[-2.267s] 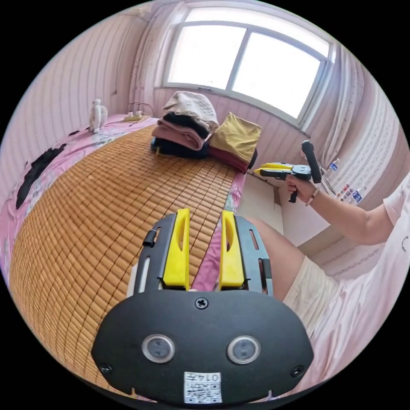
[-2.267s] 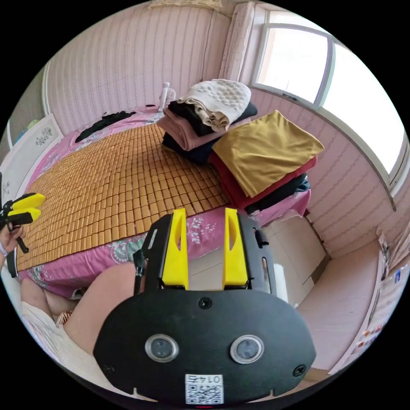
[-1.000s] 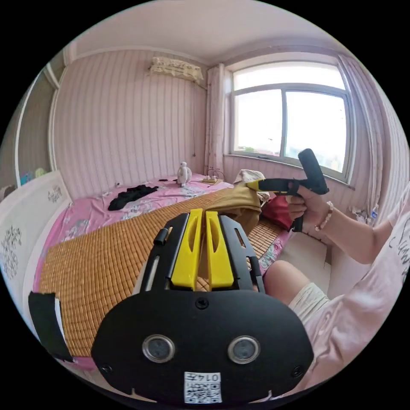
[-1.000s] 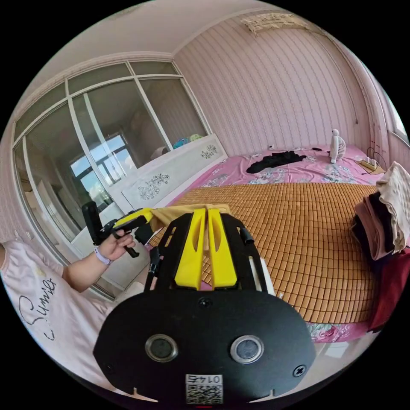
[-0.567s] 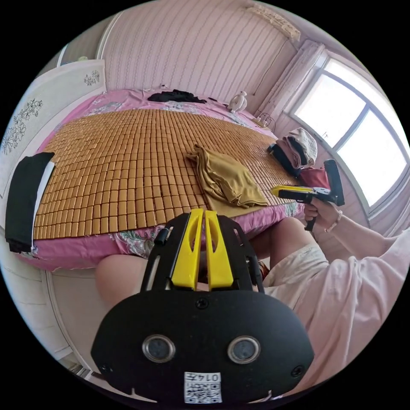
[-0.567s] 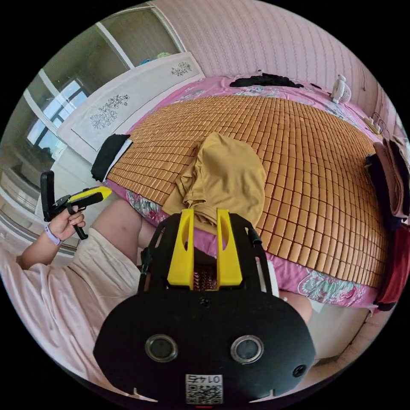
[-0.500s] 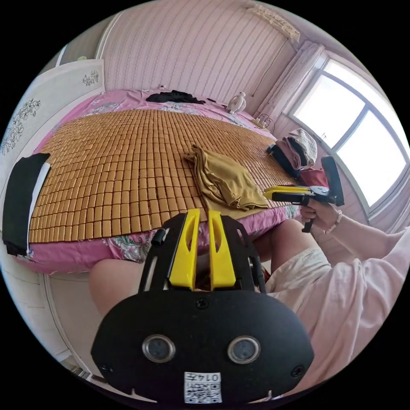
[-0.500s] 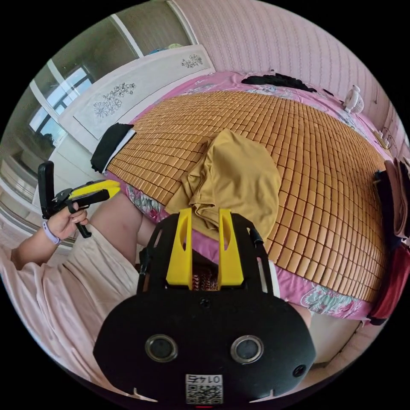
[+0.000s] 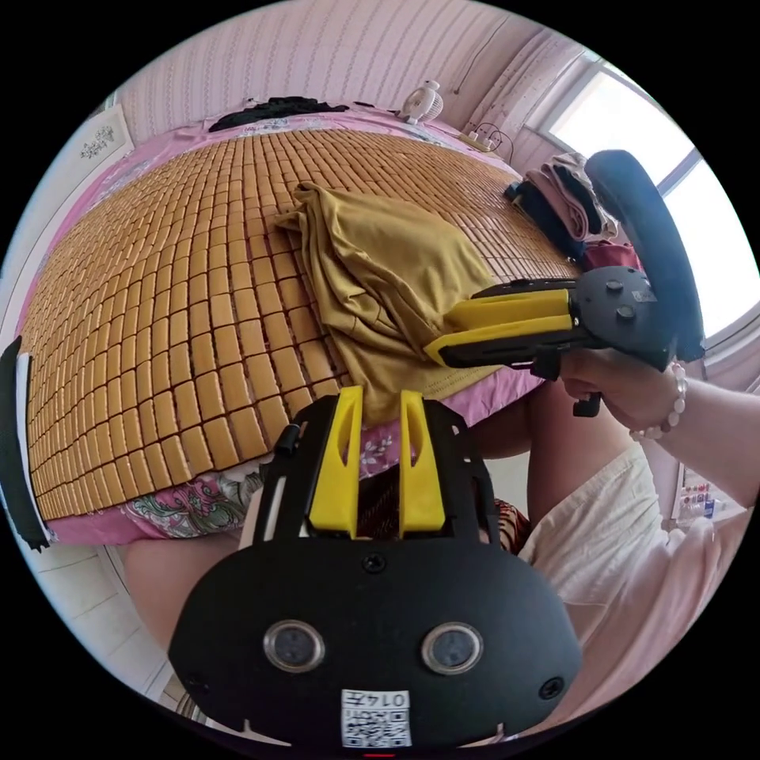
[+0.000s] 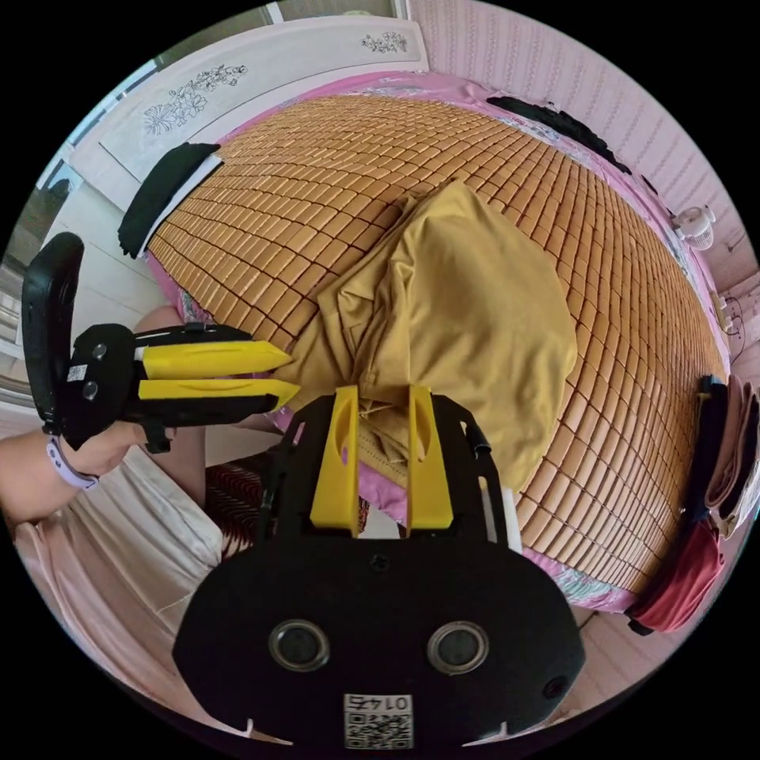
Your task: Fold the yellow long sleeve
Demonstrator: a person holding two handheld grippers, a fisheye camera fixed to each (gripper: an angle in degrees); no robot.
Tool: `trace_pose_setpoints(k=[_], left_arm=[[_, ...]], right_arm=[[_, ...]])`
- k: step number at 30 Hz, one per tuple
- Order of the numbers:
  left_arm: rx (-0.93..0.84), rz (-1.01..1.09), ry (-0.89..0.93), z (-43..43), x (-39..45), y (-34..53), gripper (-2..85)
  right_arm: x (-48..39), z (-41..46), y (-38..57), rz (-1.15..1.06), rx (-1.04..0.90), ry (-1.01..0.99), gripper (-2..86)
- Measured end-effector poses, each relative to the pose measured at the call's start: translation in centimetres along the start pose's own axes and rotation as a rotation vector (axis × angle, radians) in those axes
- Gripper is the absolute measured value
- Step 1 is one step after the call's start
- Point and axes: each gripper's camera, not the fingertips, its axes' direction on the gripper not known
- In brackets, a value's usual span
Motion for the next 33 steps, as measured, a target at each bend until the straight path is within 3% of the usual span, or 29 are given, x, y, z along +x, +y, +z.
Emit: trace_pose_setpoints(k=[3, 15, 23, 28, 33], left_arm=[[0.007, 0.006, -0.039, -0.7, 0.1, 0.1, 3.7], [0.019, -0.024, -0.050, -5.5, 0.5, 1.5, 5.9], [0.008, -0.008, 0.015, -10.7, 0.7, 2.9, -0.8], [0.291, -0.043, 0.067, -21.8, -1.2, 5.4, -1.0], [0.656, -0.015, 0.058, -39.1, -3.3, 8.4, -1.0]], right_arm=[[2.0, -1.6, -0.2, 0.057, 0.059, -0.116, 3.9], [10.6, -11.1, 4.6, 0.233, 0.238, -0.182, 2.3], [15.3, -21.5, 10.1, 0.375, 0.523, -0.314, 2.1], [15.4, -27.4, 11.8, 0.330, 0.606, -0.238, 2.0], [14.6, -34.4, 12.6, 0.265, 0.781, -0.332, 2.0]])
